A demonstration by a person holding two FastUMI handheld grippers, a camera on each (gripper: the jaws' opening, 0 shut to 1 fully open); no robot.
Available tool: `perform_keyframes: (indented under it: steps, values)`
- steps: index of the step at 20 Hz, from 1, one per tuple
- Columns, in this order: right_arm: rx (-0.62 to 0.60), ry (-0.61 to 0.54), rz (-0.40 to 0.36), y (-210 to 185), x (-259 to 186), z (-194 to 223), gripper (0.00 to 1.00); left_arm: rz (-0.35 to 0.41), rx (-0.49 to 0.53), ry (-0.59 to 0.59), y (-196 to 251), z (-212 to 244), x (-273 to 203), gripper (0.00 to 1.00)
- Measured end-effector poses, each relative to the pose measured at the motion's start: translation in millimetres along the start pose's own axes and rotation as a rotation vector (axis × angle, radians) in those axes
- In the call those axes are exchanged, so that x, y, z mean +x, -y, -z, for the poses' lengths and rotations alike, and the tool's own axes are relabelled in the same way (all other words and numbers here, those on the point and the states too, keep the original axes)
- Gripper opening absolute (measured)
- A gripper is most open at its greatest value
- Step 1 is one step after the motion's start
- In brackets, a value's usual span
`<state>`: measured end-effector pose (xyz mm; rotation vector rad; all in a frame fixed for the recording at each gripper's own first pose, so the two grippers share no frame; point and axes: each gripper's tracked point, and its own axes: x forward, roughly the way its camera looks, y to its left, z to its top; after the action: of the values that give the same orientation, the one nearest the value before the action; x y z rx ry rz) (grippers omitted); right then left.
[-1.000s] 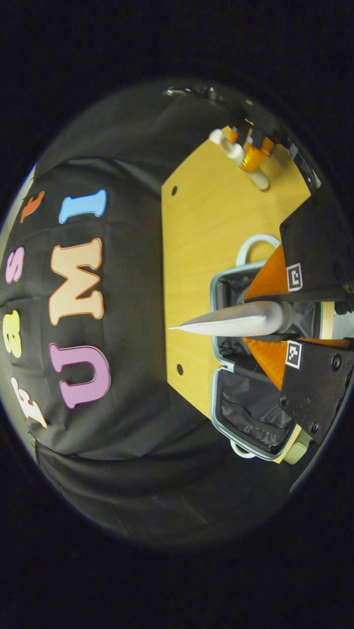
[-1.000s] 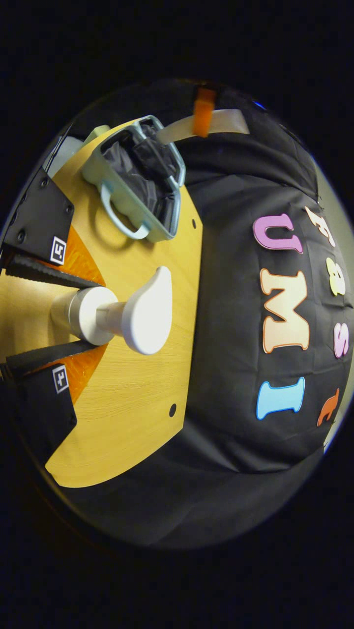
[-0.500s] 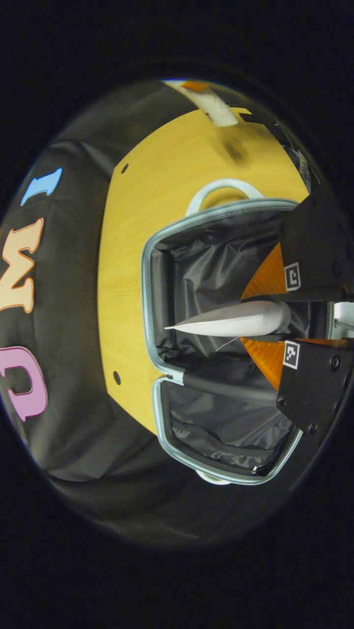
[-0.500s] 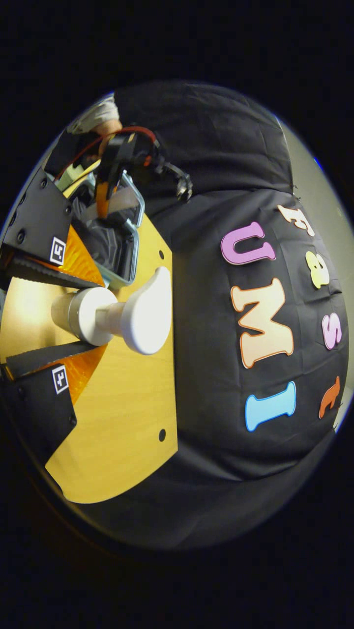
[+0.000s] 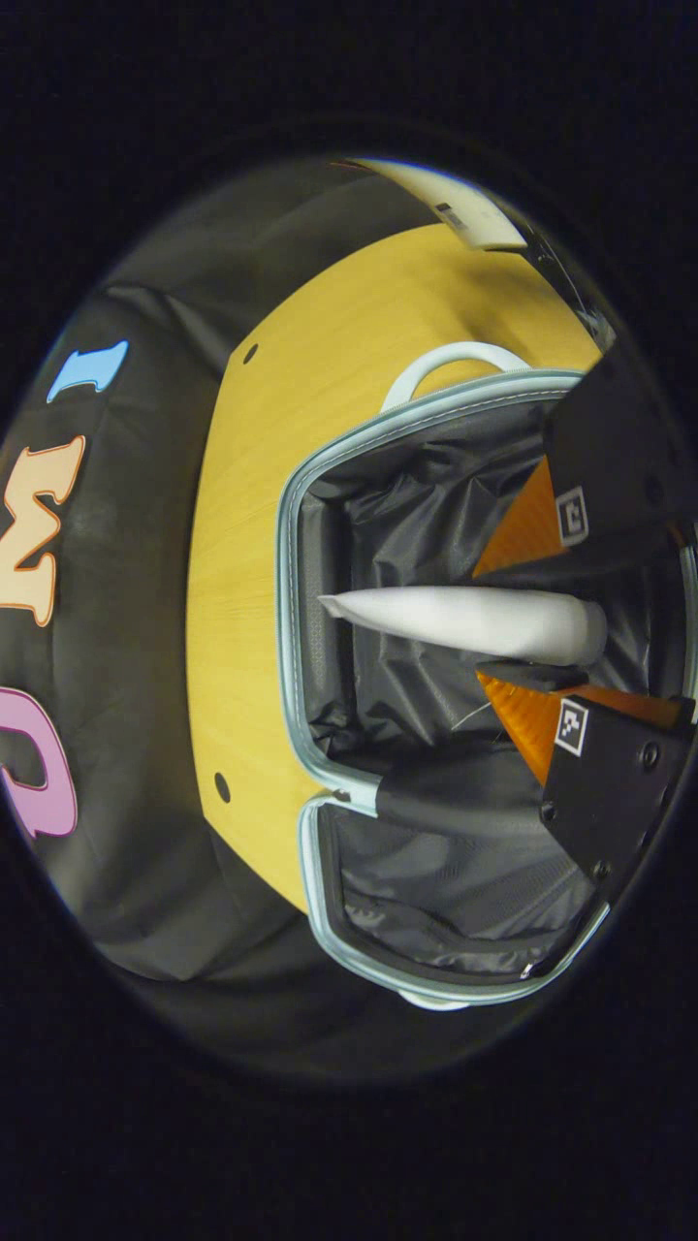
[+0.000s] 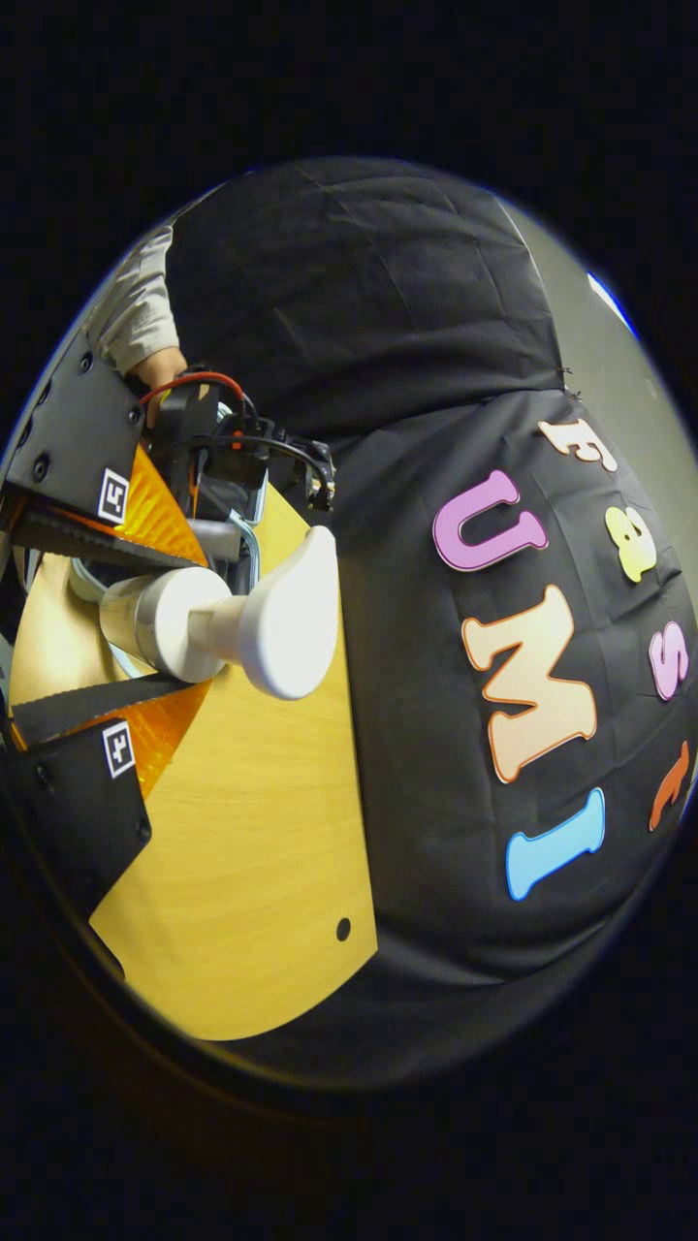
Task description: First open the suitcase, pack the skin care products into it, and then close the suitcase.
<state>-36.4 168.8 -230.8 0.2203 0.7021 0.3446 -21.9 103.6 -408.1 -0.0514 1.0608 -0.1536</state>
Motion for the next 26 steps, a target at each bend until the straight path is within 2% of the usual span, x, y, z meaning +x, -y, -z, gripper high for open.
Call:
perform_keyframes:
  steps: [4,8,12,14,15,18,20,21,26]
  values:
    - [0.007,-0.055,-0.005,-24.3,27.7,18.6,0.59,0.026,0.025,0.104,-6.8,-20.4,-14.8,0.77]
    - [-0.005,-0.124,-0.004,-45.8,53.4,47.2,0.59,0.032,0.032,0.205,-25.3,-44.3,-49.1,0.81]
    - [-0.017,-0.213,0.007,-59.0,83.6,84.1,0.57,0.003,0.000,0.337,-63.3,-71.7,-96.3,0.81]
    - [-0.014,-0.253,0.014,-63.3,96.4,103.8,0.59,-0.031,-0.020,0.365,-89.6,-78.5,-117.3,0.81]
    - [-0.007,-0.272,0.018,-64.9,101.4,113.1,0.57,-0.054,-0.034,0.370,-103.6,-77.9,-123.4,0.81]
    - [0.015,-0.330,0.044,-65.5,118.6,134.4,0.59,-0.117,-0.085,0.379,-145.0,-72.5,-139.2,0.82]
    - [0.039,-0.331,0.052,-65.8,127.6,132.9,0.57,-0.159,-0.124,0.377,-169.9,-63.2,-148.1,0.82]
    - [0.047,-0.330,0.061,-64.7,132.0,130.4,0.59,-0.178,-0.141,0.374,-182.1,-57.1,-152.1,0.82]
    - [0.076,-0.329,0.145,-44.8,156.4,128.3,0.58,-0.269,-0.219,0.364,-241.4,-35.9,-166.4,0.82]
